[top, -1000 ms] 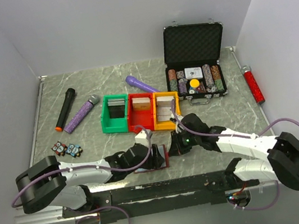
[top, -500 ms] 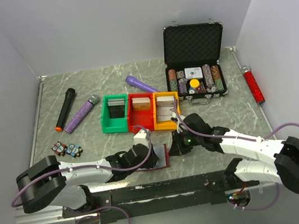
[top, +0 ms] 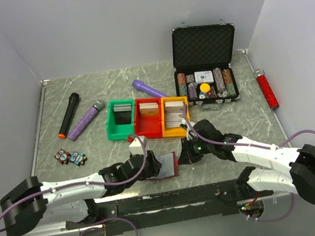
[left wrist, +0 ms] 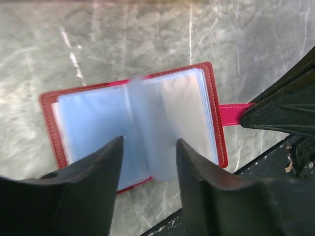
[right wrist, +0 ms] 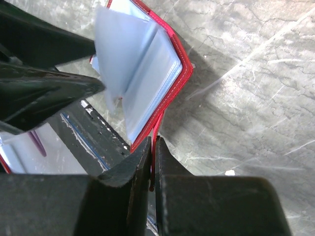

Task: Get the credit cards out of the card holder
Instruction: Remove the credit card from the card holder.

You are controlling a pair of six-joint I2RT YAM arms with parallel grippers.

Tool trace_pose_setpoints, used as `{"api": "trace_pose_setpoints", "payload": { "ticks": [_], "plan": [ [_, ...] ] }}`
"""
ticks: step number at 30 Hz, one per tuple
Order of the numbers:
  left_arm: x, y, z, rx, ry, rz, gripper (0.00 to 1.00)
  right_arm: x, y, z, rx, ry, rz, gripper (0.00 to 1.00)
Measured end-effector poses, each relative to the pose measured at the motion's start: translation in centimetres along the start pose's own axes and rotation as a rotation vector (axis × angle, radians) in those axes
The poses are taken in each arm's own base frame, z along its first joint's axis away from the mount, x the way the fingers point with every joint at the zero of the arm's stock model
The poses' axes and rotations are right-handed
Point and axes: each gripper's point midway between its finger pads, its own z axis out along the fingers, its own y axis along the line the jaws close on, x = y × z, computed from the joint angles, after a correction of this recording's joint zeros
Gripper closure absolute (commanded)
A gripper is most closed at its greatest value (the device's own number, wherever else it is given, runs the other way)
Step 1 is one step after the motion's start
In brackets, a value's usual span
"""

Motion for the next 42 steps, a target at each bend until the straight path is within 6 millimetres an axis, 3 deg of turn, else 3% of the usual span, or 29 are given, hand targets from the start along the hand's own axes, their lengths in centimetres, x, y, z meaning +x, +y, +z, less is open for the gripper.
{"api": "trace_pose_setpoints", "payload": {
  "ticks": [2, 4, 10, 15, 19, 23, 32, 42],
  "plan": [
    [-0.5, 0.2, -0.5, -0.005, -0.017, -0.015, 0.29, 0.0, 0.0, 0.0, -0.001, 0.001, -0.001, 1.0],
    [-1.3, 0.3, -1.4, 0.001, -0.046, -0.031, 0.27, 0.1, 0.1, 0.0, -0.002, 0.003, -0.003, 1.0],
    [-3.8, -0.4, -3.5, 0.056, -0.131, -0.072, 0.3, 0.2, 0.2, 0.0, -0.004, 0.007, -0.007, 1.0],
    [-4.9, -2.7, -4.3, 0.173, -0.165, -0.069, 0.35, 0.2, 0.3, 0.0, -0.002, 0.008, -0.009, 1.0],
    [-3.4, -3.4, -2.7, 0.174, -0.096, -0.013, 0.35, 0.2, 0.3, -0.1, 0.004, 0.014, -0.009, 1.0],
    [-1.1, -2.7, -1.1, 0.139, -0.014, 0.024, 0.32, -0.1, 0.6, -0.3, 0.005, 0.015, -0.015, 1.0],
    [0.3, -3.3, -0.3, 0.169, 0.033, 0.048, 0.32, -0.4, 0.9, -0.8, 0.001, 0.003, -0.024, 1.0],
    [2.1, -3.4, 0.7, 0.165, 0.092, 0.081, 0.4, -0.4, 1.0, -0.9, 0.002, 0.005, -0.024, 1.0]
  ]
}}
